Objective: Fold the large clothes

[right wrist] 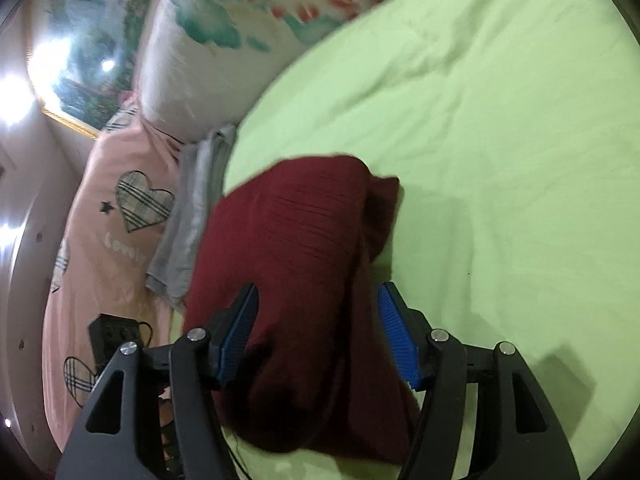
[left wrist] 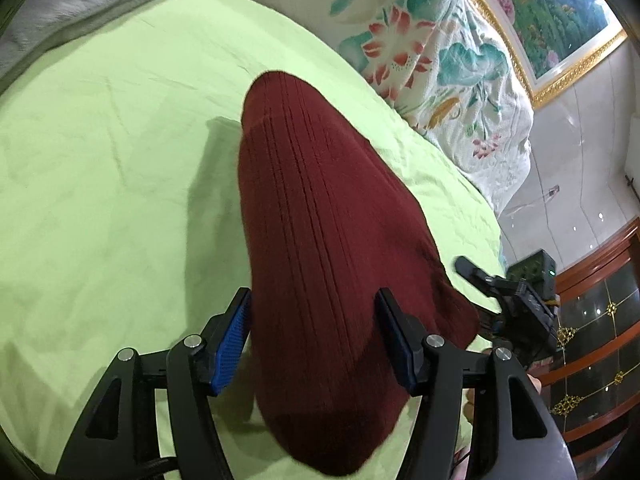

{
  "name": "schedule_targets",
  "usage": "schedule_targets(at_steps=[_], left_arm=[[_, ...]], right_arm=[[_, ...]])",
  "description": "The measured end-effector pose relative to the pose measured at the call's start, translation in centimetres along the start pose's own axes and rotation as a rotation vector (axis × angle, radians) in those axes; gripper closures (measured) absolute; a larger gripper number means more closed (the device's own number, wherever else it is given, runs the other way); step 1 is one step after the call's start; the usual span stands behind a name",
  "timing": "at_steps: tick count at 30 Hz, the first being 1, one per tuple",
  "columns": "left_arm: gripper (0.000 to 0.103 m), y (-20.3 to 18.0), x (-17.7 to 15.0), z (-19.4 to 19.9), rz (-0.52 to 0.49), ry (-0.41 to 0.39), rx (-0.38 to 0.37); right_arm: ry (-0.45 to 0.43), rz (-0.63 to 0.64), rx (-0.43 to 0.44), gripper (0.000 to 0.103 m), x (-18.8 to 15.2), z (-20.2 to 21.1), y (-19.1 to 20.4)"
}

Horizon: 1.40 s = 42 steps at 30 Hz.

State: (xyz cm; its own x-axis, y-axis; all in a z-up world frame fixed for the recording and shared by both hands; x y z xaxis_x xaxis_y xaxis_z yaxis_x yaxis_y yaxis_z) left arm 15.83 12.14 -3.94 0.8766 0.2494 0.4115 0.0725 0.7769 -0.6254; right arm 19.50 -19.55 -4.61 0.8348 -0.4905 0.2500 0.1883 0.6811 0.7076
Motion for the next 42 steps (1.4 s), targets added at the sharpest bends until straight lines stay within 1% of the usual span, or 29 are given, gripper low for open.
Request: schedule_targets(at_steps=[3,6,8,10,12,14,17,19,20,21,23,25,26,27,29,31,32,35,36,38,39,40,41,42], left_arm=[[0.042,-0.3,-0.7,1.0,-0.017,-0.016,0.021],[0.042,-0.4,-0.8,1.3,-0.033,-0.020,0.038],[0.042,-0.6,-1.0,1.6,-0.044,-0.023,0.046],[0.042,-0.6,-1.0,1.7,-0.048,-0.015,0.042],[0.042,-0.4,-1.0,1.7,-0.046,-0.007,0.039],[0.042,-0.3,-1.1,1.6,-0.045,0.001,0.038],[0.041,-0.5,-1.2,1.0,-0.051,0.016,0.043],[0.040,-0.7,-1.1,0.6,-0.060,0.028,0.048],[0.040,-0.9,-1.2,0.4,-0.066,0.031,0.055],[0.040,-1.2,-1.2,0.3,-0.078,0.032,0.066],[0.040,-2.0,-1.5,0.4,-0.113,0.030,0.073],[0.040,-2.5,-1.7,0.6,-0.139,0.025,0.053],[0.040,-2.7,-1.9,0.6,-0.151,0.025,0.050],[0.040,-3.0,-2.2,0.4,-0.172,0.030,0.058],[0.039,-3.4,-2.8,-0.5,-0.215,0.052,0.089],[0.037,-3.6,-3.3,-1.7,-0.219,0.076,0.099],[0.036,-3.6,-3.6,-2.1,-0.216,0.085,0.103],[0.034,-4.1,-4.2,-3.1,-0.242,0.105,0.159],[0.034,-4.3,-4.2,-3.0,-0.249,0.105,0.166],[0.034,-4.3,-4.1,-2.2,-0.242,0.106,0.159],[0.034,-4.4,-3.9,-1.3,-0.236,0.095,0.150],[0.035,-4.4,-3.7,-0.4,-0.235,0.081,0.146],[0.036,-4.4,-3.4,0.6,-0.235,0.061,0.139],[0.036,-4.5,-2.8,2.2,-0.234,0.024,0.127]], right_arm=[[0.003,0.062,0.005,0.040,-0.4,0.9,1.8],[0.028,0.120,-0.028,0.043,-1.2,0.6,3.1],[0.032,0.152,-0.046,0.043,-1.7,0.5,3.6],[0.018,0.141,-0.058,0.043,-1.5,0.2,3.7],[-0.001,0.097,-0.055,0.043,-0.7,0.3,2.5],[-0.020,0.061,-0.073,0.043,0.3,0.2,1.2],[0.025,0.047,-0.056,0.043,1.1,-1.4,0.8],[0.058,0.067,-0.057,0.060,0.9,-2.4,1.3],[0.078,0.093,-0.069,0.082,0.8,-3.1,1.8],[0.085,0.106,-0.064,0.088,0.7,-3.2,2.2],[0.047,0.121,-0.001,0.090,0.6,-2.1,3.0],[-0.026,0.138,0.094,0.091,0.3,0.3,3.5],[-0.054,0.147,0.109,0.091,-0.1,1.4,3.3],[-0.060,0.150,0.097,0.091,-0.3,1.8,2.9],[-0.036,0.124,0.039,0.091,-0.8,1.3,0.9],[0.011,0.064,-0.029,0.091,-1.1,-0.5,-2.0],[0.029,0.044,-0.038,0.091,-1.2,-1.3,-2.9],[0.028,0.026,-0.041,0.090,-1.2,-1.7,-3.2],[0.029,0.038,-0.055,0.084,-1.1,-1.6,-2.8],[0.034,0.046,-0.090,0.078,-0.9,-0.8,-2.3],[0.028,0.045,-0.096,0.077,-0.8,-0.3,-2.2],[0.008,0.040,-0.113,0.077,-0.6,0.5,-2.0],[-0.031,0.038,-0.143,0.077,-0.2,1.9,-1.6],[-0.060,0.040,-0.152,0.077,0.0,3.0,-1.4]])
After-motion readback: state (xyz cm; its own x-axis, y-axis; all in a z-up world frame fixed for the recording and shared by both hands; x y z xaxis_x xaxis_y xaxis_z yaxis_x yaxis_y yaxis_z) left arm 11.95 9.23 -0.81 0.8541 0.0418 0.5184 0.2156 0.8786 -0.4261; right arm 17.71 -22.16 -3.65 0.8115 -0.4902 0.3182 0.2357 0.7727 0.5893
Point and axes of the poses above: each gripper's, at about its wrist camera, not at the fingertips, and z roughly against the way its jaws point, y to its left, x to its top, the point moved 1 cm from there along -z, roughly the way its jaws point, and after that the axes turned 1 degree about -x, right-handed, at the moved point
